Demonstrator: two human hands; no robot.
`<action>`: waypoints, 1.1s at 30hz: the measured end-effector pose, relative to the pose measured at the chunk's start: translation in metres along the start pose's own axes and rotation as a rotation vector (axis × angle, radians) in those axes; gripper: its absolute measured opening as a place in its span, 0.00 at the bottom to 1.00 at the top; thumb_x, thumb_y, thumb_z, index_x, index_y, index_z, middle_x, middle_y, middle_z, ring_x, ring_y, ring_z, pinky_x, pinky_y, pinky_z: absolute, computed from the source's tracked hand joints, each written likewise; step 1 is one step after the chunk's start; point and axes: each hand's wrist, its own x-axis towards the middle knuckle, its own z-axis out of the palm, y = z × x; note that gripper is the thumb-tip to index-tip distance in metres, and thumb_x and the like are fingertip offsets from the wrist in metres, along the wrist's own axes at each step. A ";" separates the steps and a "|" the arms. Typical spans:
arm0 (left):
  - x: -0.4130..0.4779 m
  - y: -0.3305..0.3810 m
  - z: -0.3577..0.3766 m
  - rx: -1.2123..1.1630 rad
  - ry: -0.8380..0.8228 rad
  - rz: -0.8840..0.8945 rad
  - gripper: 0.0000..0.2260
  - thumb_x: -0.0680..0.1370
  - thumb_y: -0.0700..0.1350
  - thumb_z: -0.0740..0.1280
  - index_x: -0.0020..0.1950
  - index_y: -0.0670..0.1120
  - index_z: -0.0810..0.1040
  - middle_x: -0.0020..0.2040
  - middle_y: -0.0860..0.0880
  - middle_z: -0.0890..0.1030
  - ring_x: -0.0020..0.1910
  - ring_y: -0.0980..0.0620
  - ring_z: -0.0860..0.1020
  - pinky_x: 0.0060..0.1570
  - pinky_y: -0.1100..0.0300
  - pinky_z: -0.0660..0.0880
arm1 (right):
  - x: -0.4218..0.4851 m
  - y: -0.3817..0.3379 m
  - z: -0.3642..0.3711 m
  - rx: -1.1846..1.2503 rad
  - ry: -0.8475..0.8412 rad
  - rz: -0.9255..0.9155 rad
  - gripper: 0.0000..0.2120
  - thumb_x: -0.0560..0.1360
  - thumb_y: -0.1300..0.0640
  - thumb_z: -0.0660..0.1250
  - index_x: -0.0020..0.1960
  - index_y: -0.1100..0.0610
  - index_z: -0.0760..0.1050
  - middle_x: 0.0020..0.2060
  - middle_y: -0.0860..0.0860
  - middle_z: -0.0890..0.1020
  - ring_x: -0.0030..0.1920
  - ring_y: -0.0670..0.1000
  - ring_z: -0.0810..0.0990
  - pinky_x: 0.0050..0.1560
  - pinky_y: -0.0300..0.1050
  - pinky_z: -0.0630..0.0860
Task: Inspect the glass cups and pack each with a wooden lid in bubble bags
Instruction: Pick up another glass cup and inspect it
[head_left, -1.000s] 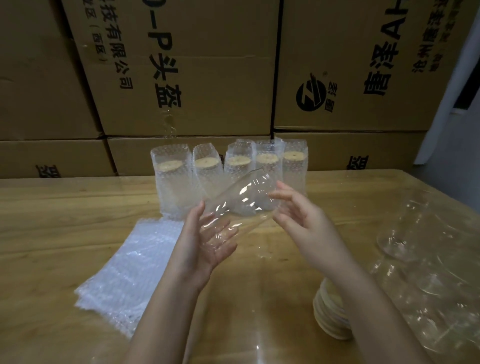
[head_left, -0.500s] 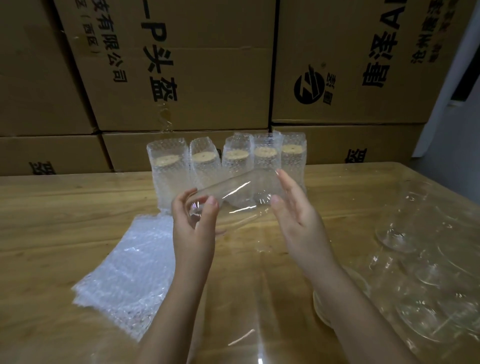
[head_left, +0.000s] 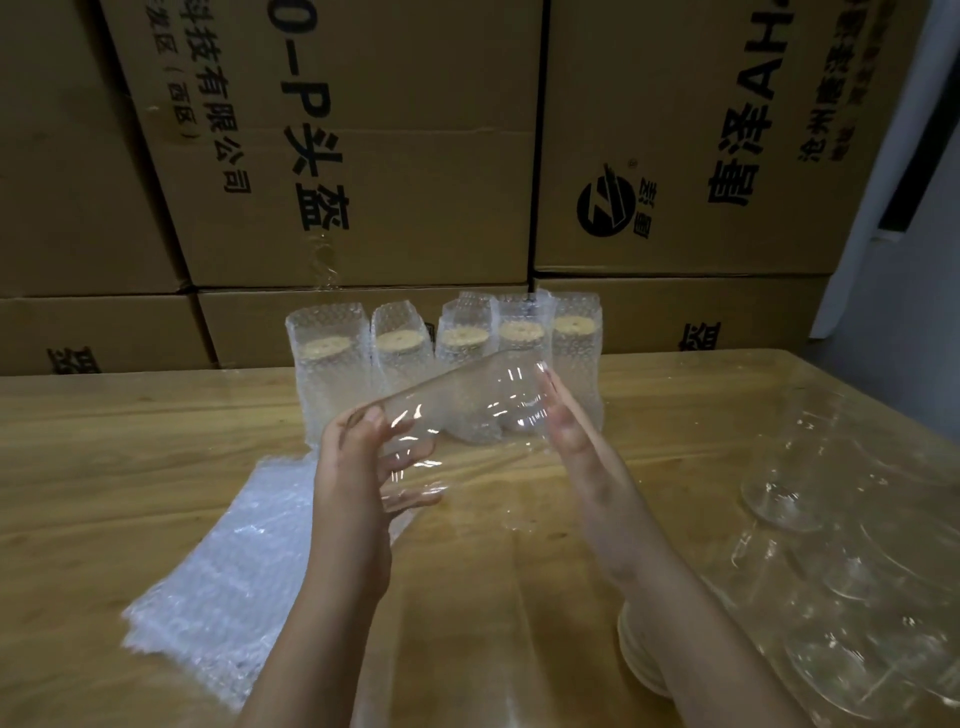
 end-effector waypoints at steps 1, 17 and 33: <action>0.000 0.000 -0.001 -0.014 0.020 0.007 0.15 0.70 0.56 0.63 0.55 0.53 0.76 0.49 0.51 0.83 0.47 0.48 0.83 0.27 0.59 0.76 | -0.001 -0.001 0.001 -0.002 -0.012 0.004 0.37 0.65 0.25 0.53 0.72 0.32 0.57 0.59 0.17 0.63 0.58 0.20 0.63 0.48 0.19 0.65; -0.009 0.005 0.002 0.268 0.017 0.251 0.20 0.64 0.63 0.64 0.55 0.62 0.71 0.47 0.63 0.79 0.50 0.51 0.80 0.31 0.59 0.80 | -0.004 -0.005 0.003 0.012 0.022 -0.089 0.33 0.68 0.29 0.55 0.72 0.32 0.57 0.65 0.20 0.61 0.65 0.26 0.61 0.53 0.16 0.62; -0.005 0.006 0.001 0.064 0.088 0.252 0.19 0.67 0.59 0.65 0.56 0.57 0.72 0.54 0.52 0.78 0.49 0.54 0.82 0.30 0.61 0.78 | -0.001 -0.006 -0.001 0.023 -0.040 0.015 0.35 0.69 0.30 0.55 0.74 0.39 0.60 0.54 0.19 0.68 0.55 0.19 0.65 0.46 0.14 0.61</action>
